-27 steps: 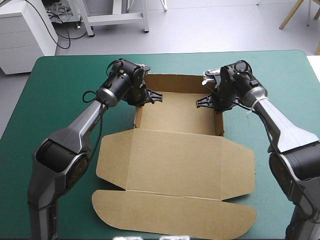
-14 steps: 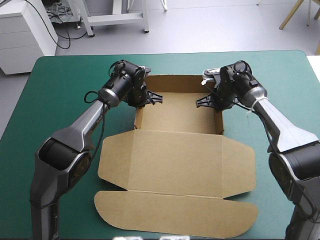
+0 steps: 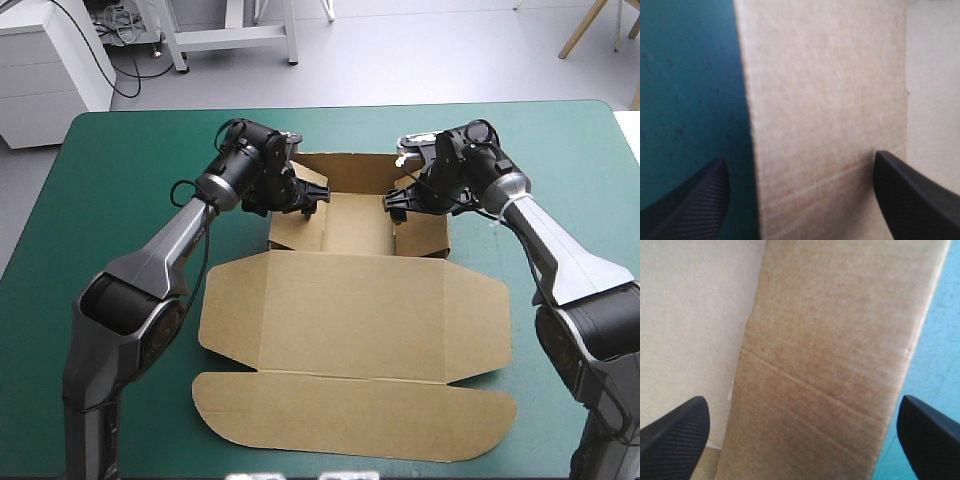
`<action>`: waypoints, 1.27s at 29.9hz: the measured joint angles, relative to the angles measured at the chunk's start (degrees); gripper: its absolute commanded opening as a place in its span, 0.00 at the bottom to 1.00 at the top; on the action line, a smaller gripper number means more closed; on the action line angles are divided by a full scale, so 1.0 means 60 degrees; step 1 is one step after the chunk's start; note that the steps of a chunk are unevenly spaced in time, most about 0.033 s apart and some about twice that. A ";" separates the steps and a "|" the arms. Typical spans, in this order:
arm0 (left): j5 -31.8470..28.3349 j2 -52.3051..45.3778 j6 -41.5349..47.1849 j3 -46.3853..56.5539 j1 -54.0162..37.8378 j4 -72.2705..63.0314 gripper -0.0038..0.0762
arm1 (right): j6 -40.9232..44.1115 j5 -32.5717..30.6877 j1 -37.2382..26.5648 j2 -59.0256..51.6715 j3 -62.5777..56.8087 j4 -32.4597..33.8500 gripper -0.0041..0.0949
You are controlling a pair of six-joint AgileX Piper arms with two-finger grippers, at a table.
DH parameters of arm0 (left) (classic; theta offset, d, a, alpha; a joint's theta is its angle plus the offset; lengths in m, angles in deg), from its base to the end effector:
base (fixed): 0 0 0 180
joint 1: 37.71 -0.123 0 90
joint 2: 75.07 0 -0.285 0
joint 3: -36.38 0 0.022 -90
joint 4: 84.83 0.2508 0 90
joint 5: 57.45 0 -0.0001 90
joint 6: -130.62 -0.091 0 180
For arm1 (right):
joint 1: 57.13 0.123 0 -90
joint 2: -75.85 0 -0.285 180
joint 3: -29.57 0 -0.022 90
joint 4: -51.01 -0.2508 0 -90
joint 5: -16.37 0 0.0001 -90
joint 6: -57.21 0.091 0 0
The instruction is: Fold the box
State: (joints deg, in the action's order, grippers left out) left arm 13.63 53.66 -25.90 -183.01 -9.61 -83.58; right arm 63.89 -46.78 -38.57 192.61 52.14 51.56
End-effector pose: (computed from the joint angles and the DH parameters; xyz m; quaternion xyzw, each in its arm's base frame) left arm 0.4060 -0.2147 0.2845 0.0414 0.9845 -0.0643 0.1578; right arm 0.3937 0.1314 0.2971 -0.1027 0.9751 0.0384 0.1927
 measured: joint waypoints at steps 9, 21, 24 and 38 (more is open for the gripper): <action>0.0062 -0.0301 -0.0623 -0.1770 -0.1346 -0.2553 0.76 | 0.0076 -0.1044 -0.0254 -0.0218 0.2163 0.0015 0.98; 0.0084 -0.2922 -0.2771 -0.2067 -0.1737 -0.2463 0.76 | 0.0011 -0.1267 -0.0314 -0.2848 0.0441 -0.0024 0.98; 0.0084 -0.3884 -0.3151 -0.1928 -0.1737 -0.2399 0.76 | 0.0031 -0.1268 -0.0314 -0.3227 -0.0113 -0.0024 0.97; 0.0084 -0.8980 -0.3774 0.2307 -0.1737 -0.0579 0.17 | 0.0479 -0.0430 -0.0314 -0.1475 -0.0369 -0.0024 0.97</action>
State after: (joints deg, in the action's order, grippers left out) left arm 14.14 -0.22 -48.54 -169.16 -20.04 -87.05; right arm 66.77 -49.35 -40.46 183.76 49.92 51.42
